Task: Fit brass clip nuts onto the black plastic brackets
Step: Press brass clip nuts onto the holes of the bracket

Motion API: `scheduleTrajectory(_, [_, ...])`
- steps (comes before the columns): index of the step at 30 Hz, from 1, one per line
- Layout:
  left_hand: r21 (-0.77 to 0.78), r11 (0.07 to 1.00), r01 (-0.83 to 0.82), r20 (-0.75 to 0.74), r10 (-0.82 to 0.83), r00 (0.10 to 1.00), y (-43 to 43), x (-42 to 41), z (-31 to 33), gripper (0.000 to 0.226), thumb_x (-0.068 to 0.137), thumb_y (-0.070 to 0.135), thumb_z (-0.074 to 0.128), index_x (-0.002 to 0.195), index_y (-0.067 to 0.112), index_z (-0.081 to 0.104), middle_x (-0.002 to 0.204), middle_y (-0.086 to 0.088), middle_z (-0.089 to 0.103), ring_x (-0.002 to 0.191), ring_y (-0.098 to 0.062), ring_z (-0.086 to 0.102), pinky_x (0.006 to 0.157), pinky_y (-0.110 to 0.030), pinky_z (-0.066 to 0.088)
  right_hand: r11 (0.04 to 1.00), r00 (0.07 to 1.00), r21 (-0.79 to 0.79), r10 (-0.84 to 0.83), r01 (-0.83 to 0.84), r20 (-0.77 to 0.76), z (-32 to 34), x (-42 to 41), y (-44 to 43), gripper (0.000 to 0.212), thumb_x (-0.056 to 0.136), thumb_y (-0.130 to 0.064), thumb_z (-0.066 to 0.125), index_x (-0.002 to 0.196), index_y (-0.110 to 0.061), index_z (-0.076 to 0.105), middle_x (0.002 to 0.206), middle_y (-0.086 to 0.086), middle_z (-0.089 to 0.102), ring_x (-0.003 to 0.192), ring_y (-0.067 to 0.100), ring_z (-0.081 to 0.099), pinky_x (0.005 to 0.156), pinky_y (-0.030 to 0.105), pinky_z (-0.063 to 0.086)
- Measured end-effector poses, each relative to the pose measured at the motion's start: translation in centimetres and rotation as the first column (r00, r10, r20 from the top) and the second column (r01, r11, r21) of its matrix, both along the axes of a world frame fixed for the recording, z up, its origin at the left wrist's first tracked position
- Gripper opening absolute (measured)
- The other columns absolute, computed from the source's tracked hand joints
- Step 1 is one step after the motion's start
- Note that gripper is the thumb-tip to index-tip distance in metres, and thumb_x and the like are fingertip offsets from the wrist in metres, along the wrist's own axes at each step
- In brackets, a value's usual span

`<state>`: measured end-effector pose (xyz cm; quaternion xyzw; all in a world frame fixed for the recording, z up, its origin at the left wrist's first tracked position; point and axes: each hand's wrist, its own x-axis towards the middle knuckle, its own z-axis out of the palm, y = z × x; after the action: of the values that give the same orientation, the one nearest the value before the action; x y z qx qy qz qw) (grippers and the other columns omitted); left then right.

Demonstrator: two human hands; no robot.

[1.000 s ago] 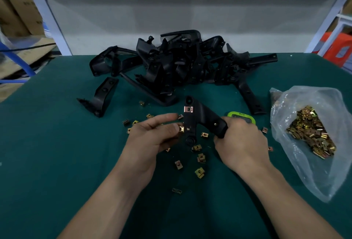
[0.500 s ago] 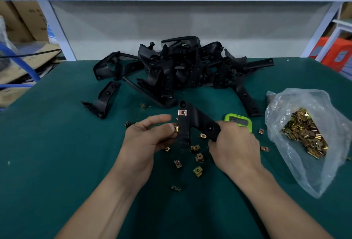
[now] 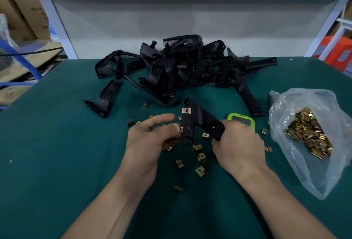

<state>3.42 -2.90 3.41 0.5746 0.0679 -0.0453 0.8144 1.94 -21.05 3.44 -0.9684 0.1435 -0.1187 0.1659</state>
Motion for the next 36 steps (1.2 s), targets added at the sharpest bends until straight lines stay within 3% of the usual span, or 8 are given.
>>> scheduleTrajectory(5, [-0.024,0.999,0.027,-0.016,-0.027,1.0,-0.2,-0.3,0.1,0.022,0.083,-0.004,0.074,0.1,0.01,0.075,0.083,-0.016,0.077,0.068,-0.019,0.072,0.062,-0.022,0.057,0.999,1.0,-0.051,-0.006,0.007,0.012,-0.1,-0.1,0.0,0.02,0.085,-0.025,0.069,0.078,-0.032,0.052,0.057,-0.013,0.037,0.049,0.005,0.025,0.058,0.03,0.031])
scheduleTrajectory(8, [0.011,0.998,0.059,-0.005,-0.059,0.998,-0.2,-0.6,0.2,0.019,0.082,-0.001,0.077,0.093,0.014,0.08,0.089,-0.022,0.077,0.073,-0.024,0.074,0.065,-0.023,0.059,0.997,1.0,-0.074,-0.007,0.007,-0.005,-0.2,-0.1,-0.1,0.017,0.085,-0.025,0.069,0.082,-0.032,0.054,0.059,-0.013,0.036,0.052,0.016,0.03,0.06,0.03,0.032])
scheduleTrajectory(13, [0.096,0.994,0.046,0.046,-0.05,0.998,-0.4,-0.9,0.4,0.027,0.082,-0.005,0.076,0.099,0.016,0.078,0.082,-0.018,0.078,0.066,-0.02,0.074,0.059,-0.019,0.056,0.991,1.0,-0.132,-0.013,0.01,-0.019,-0.4,-0.1,0.1,0.014,0.084,-0.023,0.069,0.084,-0.03,0.057,0.059,-0.012,0.032,0.06,0.023,0.036,0.061,0.03,0.032])
scheduleTrajectory(18, [0.226,0.974,0.031,0.092,-0.053,0.994,0.1,-0.8,0.5,0.036,0.079,-0.003,0.08,0.098,0.027,0.079,0.082,-0.009,0.079,0.071,-0.015,0.075,0.066,-0.017,0.056,0.987,1.0,-0.161,-0.003,0.002,-0.003,-0.4,-0.1,0.4,0.022,0.082,-0.021,0.069,0.078,-0.029,0.05,0.057,-0.011,0.033,0.053,0.02,0.031,0.057,0.031,0.03])
scheduleTrajectory(21, [0.247,0.966,0.078,0.066,-0.098,0.993,0.6,-0.4,0.4,0.038,0.077,-0.004,0.081,0.103,0.024,0.078,0.081,-0.011,0.079,0.069,-0.014,0.072,0.067,-0.017,0.055,0.981,1.0,-0.192,0.011,-0.012,-0.004,-0.6,0.0,0.4,0.025,0.083,-0.019,0.068,0.077,-0.03,0.047,0.056,-0.01,0.034,0.048,0.013,0.024,0.054,0.031,0.026])
scheduleTrajectory(27, [0.233,0.947,0.222,0.03,-0.235,0.971,1.2,0.0,0.3,0.043,0.077,-0.007,0.079,0.113,0.017,0.076,0.086,-0.018,0.078,0.073,-0.019,0.072,0.068,-0.019,0.055,0.973,1.0,-0.23,0.023,-0.026,-0.016,-0.7,-0.2,0.5,0.014,0.085,-0.02,0.067,0.092,-0.031,0.061,0.057,-0.01,0.032,0.059,0.022,0.039,0.057,0.03,0.03])
scheduleTrajectory(31, [0.166,0.971,0.173,0.059,-0.185,0.981,0.5,-0.2,0.1,0.035,0.081,-0.005,0.077,0.106,0.018,0.08,0.085,-0.015,0.077,0.076,-0.016,0.071,0.073,-0.017,0.054,0.992,1.0,-0.125,0.016,-0.019,-0.019,-0.5,0.0,0.1,0.011,0.085,-0.025,0.07,0.091,-0.031,0.063,0.06,-0.013,0.035,0.059,0.022,0.037,0.062,0.03,0.034])
scheduleTrajectory(36, [0.011,0.995,0.095,0.003,-0.095,0.995,-0.5,-0.2,-0.2,0.026,0.084,0.0,0.075,0.109,0.008,0.074,0.094,-0.011,0.079,0.084,-0.019,0.076,0.069,-0.019,0.057,0.999,0.999,-0.041,0.006,-0.004,0.033,-0.6,0.1,0.0,0.011,0.085,-0.026,0.071,0.084,-0.03,0.061,0.059,-0.014,0.038,0.049,0.01,0.028,0.061,0.031,0.035])
